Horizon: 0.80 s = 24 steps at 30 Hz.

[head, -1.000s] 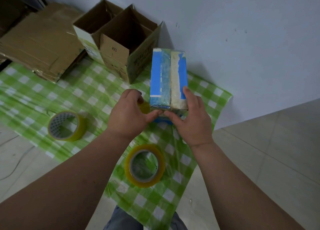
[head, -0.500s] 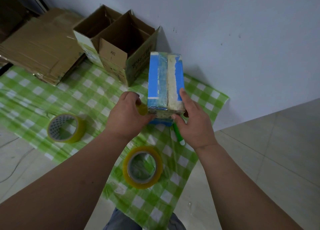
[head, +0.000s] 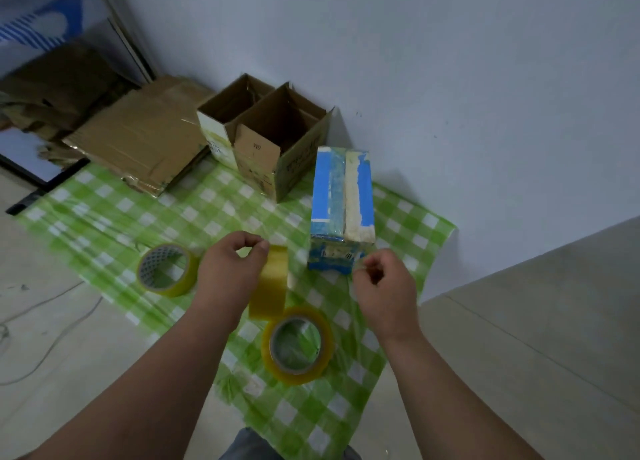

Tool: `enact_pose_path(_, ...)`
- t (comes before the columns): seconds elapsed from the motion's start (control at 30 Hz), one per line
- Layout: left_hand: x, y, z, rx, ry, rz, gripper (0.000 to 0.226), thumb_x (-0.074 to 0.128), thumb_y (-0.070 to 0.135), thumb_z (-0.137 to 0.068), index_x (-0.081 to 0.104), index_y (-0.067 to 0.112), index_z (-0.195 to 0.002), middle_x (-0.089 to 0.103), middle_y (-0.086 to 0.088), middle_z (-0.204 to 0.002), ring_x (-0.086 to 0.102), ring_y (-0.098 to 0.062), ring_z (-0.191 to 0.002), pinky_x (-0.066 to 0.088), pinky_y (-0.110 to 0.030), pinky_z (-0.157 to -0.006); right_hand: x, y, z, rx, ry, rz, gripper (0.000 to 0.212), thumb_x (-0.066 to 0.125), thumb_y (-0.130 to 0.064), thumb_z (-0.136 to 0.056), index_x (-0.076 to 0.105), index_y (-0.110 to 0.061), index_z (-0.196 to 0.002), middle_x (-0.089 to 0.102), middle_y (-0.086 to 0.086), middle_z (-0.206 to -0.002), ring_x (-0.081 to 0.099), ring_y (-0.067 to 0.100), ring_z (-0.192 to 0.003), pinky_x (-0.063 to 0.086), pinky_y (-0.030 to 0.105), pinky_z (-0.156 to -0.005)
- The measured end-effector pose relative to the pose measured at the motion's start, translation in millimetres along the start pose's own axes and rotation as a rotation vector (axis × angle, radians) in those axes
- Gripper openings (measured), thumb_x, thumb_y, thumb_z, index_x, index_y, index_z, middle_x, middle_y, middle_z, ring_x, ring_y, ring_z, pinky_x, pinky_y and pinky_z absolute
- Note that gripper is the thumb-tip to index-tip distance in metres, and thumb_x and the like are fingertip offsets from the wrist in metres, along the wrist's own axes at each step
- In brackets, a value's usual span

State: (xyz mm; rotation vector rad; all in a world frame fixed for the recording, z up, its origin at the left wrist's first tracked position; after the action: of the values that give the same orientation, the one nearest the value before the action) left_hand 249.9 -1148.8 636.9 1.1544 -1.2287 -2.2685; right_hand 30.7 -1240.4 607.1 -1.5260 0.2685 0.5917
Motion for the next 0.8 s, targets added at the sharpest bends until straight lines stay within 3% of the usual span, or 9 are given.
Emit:
enact_pose_path(0.1,-3.7,5.5,13.8,-0.054,0.0,0.169,0.017,0.07,0.033,-0.089,0.068,0.027,-0.074,0.064,0.008,-0.071,0.057,-0.018,-0.065,0.053,-0.04,-0.062,15.8,-24.5,20.0,-0.075,-0.168,-0.093,0.011,0.068,-0.033,-0.083,0.063,-0.023,-0.084,0.062,-0.008,-0.08,0.059,0.004,-0.074,0.047,0.016,-0.063)
enact_pose_path(0.23,-1.7,18.5,31.1,-0.126,-0.057,0.394,0.011,0.069,0.023,-0.091,0.069,0.017,-0.082,0.067,0.001,-0.068,0.062,-0.024,-0.067,0.058,-0.041,-0.061,28.7,-58.5,33.2,-0.17,-0.435,-0.084,0.053,0.053,-0.066,-0.077,0.067,-0.019,-0.096,0.065,-0.006,-0.096,0.059,0.005,-0.094,0.051,0.028,-0.083)
enact_pose_path(0.33,-2.6,28.7,37.8,-0.108,-0.057,0.45,0.01,0.069,0.023,-0.091,0.069,0.016,-0.085,0.067,-0.005,-0.076,0.061,-0.024,-0.07,0.058,-0.042,-0.064,27.3,-68.1,37.4,-0.16,-0.556,-0.082,0.046,0.061,-0.054,-0.084,0.066,-0.011,-0.1,0.069,0.006,-0.095,0.064,0.019,-0.09,0.052,0.046,-0.081)
enact_pose_path(0.43,-6.3,36.0,40.0,-0.039,-0.001,0.384,0.013,0.07,0.027,-0.09,0.07,0.022,-0.078,0.068,0.005,-0.074,0.061,-0.015,-0.072,0.054,-0.035,-0.061,15.3,-71.1,36.6,-0.119,-0.556,-0.159,0.023,0.063,-0.036,-0.093,0.062,-0.014,-0.087,0.064,-0.007,-0.078,0.059,0.009,-0.073,0.053,0.037,-0.071)
enact_pose_path(0.53,-5.9,39.1,46.1,-0.063,0.023,0.417,0.015,0.072,0.026,-0.089,0.07,0.022,-0.074,0.067,0.014,-0.072,0.058,0.0,-0.074,0.041,-0.024,-0.062,-0.1,-73.1,32.4,-0.102,-0.493,-0.245,0.027,0.063,-0.038,-0.093,0.054,-0.021,-0.074,0.05,-0.017,-0.062,0.045,0.0,-0.059,0.04,0.019,-0.057)
enact_pose_path(0.67,0.8,43.3,55.2,-0.14,-0.029,0.564,0.015,0.069,0.022,-0.09,0.067,0.021,-0.076,0.065,0.014,-0.068,0.055,-0.006,-0.071,0.042,-0.028,-0.07,-14.5,-79.0,29.1,-0.154,-0.459,-0.172,0.033,0.058,-0.063,-0.081,0.059,-0.03,-0.079,0.057,-0.015,-0.066,0.051,0.001,-0.061,0.044,0.022,-0.06)
enact_pose_path(0.8,2.5,49.7,61.3,-0.123,-0.01,0.626,0.015,0.067,0.023,-0.092,0.066,0.022,-0.077,0.069,0.013,-0.07,0.055,-0.01,-0.075,0.043,-0.028,-0.073,-25.5,-81.7,24.0,-0.201,-0.451,-0.005,0.059,0.049,-0.077,-0.074,0.061,-0.022,-0.09,0.062,-0.001,-0.075,0.058,0.014,-0.068,0.051,0.039,-0.065)
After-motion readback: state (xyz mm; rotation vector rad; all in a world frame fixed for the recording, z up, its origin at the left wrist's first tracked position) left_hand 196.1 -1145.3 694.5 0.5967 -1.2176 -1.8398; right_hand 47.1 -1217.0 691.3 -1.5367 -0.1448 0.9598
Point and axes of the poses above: each hand's wrist, its own z-axis away from the middle knuckle, its own x-axis out of the palm, y = z × x, the point moved 4 cm from there along -z, towards the middle knuckle
